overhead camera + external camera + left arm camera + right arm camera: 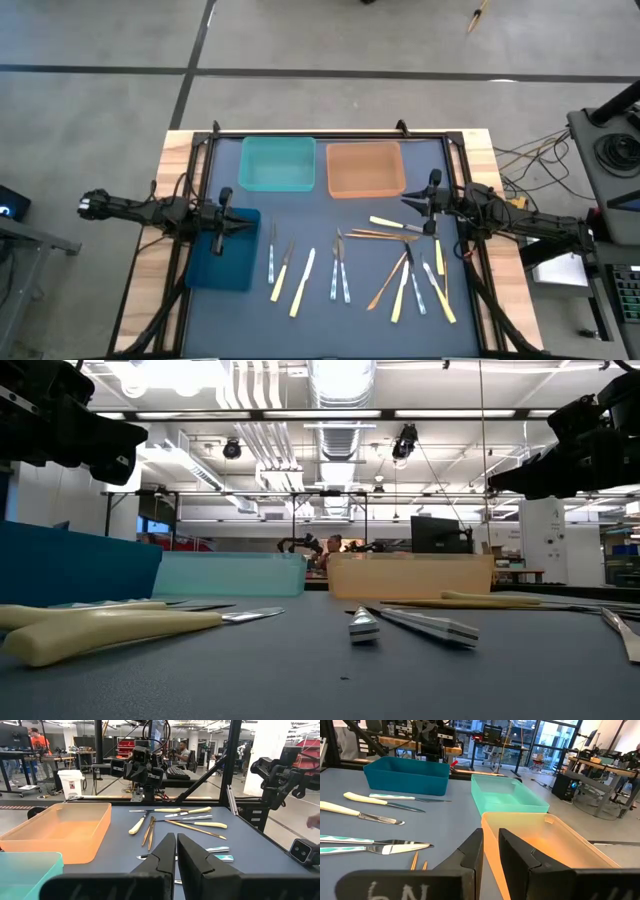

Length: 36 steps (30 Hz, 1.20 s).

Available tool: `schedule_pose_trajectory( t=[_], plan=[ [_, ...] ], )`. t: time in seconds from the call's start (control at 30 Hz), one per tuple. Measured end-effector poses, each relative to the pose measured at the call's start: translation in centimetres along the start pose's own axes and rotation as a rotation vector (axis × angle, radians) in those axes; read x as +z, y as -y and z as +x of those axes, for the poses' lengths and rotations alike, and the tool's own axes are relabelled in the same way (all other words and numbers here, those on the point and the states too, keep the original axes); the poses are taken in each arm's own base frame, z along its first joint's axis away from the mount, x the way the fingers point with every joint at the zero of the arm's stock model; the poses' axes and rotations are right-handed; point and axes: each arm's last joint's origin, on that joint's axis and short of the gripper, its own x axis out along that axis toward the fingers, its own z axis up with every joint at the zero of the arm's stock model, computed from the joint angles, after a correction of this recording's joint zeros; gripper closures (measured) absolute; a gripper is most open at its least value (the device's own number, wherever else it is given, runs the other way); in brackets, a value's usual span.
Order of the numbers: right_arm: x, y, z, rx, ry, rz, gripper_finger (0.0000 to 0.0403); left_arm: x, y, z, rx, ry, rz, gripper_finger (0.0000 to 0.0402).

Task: Sort silverware by color (type)

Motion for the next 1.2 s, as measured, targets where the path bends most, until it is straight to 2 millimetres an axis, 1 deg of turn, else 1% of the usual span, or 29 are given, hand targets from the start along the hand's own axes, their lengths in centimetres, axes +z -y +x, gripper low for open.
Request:
schedule_pose_trajectory(
  t=[1.03, 1.13, 1.2],
  plan=[
    [0.0, 0.0, 0.0, 0.000, 0.000, -0.005, 0.0351, 0.0, 0.0, 0.0, 0.001, 0.000, 0.018, 0.0401],
    [0.1, 0.0, 0.0, -0.001, 0.008, -0.053, 0.0351, 0.6, 0.0, 0.0, -0.001, 0.069, 0.035, 0.0401],
    [0.2, 0.0, 0.0, -0.002, 0.019, -0.018, 0.0351, 1.4, 0.0, -0.1, -0.007, 0.141, -0.041, 0.0401]
  ],
)
